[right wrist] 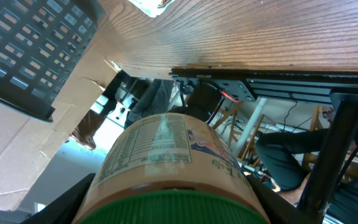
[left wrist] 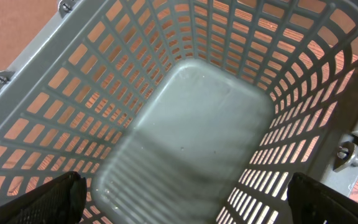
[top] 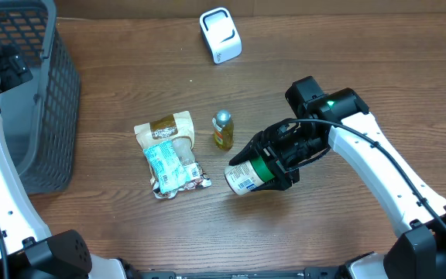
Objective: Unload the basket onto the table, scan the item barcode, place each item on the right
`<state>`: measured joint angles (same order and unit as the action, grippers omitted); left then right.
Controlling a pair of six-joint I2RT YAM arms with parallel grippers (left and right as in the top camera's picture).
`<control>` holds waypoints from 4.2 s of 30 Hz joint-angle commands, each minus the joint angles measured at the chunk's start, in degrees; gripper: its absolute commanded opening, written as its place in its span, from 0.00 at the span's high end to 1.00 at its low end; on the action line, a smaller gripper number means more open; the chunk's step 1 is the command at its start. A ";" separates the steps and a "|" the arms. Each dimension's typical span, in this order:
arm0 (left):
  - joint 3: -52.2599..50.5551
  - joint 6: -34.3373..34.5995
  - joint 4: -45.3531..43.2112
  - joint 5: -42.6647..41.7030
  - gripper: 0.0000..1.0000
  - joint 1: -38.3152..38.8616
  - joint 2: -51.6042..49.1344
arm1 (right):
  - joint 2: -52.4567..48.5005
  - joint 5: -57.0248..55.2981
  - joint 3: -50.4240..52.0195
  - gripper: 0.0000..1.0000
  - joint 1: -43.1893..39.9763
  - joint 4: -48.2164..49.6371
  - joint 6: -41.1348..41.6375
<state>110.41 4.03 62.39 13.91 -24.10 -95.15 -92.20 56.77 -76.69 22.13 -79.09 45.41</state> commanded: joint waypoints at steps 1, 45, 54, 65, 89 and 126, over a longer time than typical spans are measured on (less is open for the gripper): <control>0.83 -1.09 -0.02 -0.42 0.00 0.13 0.11 | 0.79 2.95 -0.31 0.56 -0.09 0.07 1.09; 0.83 -1.07 -0.02 -0.44 0.00 0.11 0.11 | 0.85 -54.16 -5.44 0.62 -0.09 21.70 -29.62; 0.83 -1.07 -0.02 -0.42 0.01 0.13 0.11 | 0.85 -54.10 -22.34 0.77 0.74 18.71 -29.68; 0.83 -1.07 -0.02 -0.42 0.00 0.11 0.11 | -6.49 -54.14 -21.97 0.75 2.29 34.12 -34.88; 0.83 -1.07 -0.02 -0.42 0.01 0.11 0.11 | -26.99 -54.14 -21.97 0.85 2.01 69.85 -39.71; 0.83 -1.07 -0.02 -0.42 0.00 0.11 0.11 | -39.63 -55.67 -21.97 0.84 0.85 97.26 -39.45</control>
<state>110.41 4.03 62.41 13.91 -24.10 -95.15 -131.20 2.22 -97.76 23.31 15.53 6.00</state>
